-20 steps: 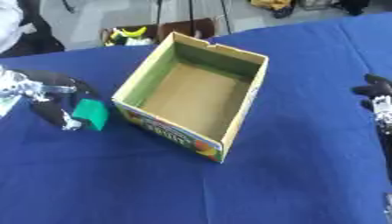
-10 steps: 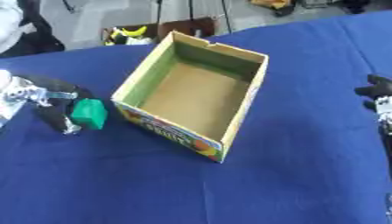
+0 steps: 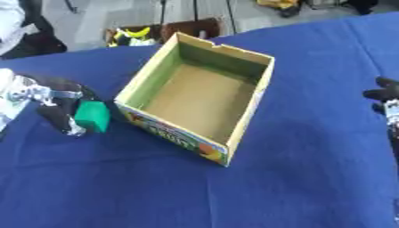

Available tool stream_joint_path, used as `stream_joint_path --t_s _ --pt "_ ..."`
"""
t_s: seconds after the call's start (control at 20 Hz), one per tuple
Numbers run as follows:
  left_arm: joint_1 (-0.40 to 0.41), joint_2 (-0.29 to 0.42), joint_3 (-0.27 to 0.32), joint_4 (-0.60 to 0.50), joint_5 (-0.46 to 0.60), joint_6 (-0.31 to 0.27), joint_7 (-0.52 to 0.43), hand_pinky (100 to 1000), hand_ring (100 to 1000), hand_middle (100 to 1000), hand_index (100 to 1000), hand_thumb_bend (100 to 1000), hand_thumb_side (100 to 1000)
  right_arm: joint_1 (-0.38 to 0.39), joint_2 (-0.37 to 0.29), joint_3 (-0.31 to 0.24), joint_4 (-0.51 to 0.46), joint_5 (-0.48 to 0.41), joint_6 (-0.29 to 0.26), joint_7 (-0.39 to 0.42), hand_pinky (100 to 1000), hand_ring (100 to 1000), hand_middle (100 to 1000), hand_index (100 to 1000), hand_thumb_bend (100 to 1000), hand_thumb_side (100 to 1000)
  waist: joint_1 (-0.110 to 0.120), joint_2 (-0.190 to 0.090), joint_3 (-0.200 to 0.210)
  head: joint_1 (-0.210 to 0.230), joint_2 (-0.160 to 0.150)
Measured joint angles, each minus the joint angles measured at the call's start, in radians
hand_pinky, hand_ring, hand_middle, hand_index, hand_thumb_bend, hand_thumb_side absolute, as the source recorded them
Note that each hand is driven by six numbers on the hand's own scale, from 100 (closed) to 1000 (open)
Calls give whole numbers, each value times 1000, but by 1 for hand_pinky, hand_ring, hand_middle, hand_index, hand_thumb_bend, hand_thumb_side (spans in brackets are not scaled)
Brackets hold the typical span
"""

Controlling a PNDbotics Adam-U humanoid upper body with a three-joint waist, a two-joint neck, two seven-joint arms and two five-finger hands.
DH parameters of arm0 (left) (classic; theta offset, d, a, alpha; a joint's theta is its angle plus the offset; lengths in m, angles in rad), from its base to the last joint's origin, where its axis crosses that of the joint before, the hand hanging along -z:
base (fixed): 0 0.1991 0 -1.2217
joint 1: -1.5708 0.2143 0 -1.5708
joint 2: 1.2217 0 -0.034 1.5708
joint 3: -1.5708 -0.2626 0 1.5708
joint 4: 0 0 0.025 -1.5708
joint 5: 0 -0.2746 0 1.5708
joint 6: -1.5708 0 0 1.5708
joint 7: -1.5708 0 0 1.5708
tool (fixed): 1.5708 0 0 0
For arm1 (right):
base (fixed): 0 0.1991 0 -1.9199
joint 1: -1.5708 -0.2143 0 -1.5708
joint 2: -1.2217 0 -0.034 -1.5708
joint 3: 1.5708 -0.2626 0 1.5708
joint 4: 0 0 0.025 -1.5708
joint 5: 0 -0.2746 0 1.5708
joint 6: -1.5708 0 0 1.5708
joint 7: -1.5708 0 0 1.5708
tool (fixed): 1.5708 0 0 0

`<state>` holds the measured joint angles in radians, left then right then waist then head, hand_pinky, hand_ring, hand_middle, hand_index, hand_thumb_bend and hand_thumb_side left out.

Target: Pick up objects on the table and place them in the box.

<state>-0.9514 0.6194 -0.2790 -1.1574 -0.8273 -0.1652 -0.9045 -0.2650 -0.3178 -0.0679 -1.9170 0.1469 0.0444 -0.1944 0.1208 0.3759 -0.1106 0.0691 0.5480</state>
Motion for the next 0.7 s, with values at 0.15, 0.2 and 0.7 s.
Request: stream_joint_path --t_s 0.15,0.2,0.7 --pt "0 -3 2 -3 0 8 0 266 524 683 899 100 503 0 0 0 0 0 0 0 851 857 671 860 100 917 0 0 1 0 0" --pt "0 -4 5 -4 0 12 -1 247 511 658 881 100 529 0 0 0 0 0 0 0 851 856 671 860 100 916 0 0 1 0 0" --pt "1 -4 20 -51 -8 59 -3 187 509 676 830 100 522 0 0 -3 0 0 0 -1 851 854 666 860 100 916 -4 3 3 -1 -4"
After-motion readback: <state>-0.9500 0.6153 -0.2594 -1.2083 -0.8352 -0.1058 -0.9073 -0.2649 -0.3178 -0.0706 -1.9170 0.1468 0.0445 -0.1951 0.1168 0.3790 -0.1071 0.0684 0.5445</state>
